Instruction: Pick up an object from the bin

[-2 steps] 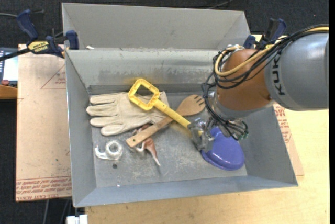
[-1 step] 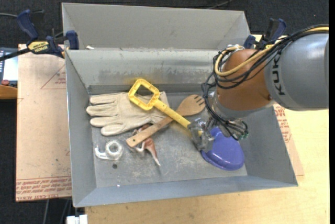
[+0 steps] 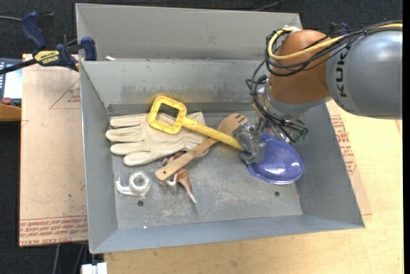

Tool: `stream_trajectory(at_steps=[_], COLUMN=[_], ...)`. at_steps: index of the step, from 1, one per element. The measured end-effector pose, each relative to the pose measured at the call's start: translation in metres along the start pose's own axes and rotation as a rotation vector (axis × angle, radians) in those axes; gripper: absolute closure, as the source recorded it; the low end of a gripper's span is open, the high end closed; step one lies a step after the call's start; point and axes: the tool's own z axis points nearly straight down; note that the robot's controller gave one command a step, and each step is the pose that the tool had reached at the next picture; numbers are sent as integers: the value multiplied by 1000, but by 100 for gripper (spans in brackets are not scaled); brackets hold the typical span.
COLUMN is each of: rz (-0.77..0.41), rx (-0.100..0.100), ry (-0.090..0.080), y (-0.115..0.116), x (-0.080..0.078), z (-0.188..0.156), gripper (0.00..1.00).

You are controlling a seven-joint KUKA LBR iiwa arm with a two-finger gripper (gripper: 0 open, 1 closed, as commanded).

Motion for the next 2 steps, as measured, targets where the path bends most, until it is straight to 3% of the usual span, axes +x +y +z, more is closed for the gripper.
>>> stream_trajectory(at_steps=[1, 2], rz=[17, 19], rx=[15, 14], ry=[-11, -10], y=[-7, -8], x=[-30, -29], z=[-6, -6], gripper=[0, 0])
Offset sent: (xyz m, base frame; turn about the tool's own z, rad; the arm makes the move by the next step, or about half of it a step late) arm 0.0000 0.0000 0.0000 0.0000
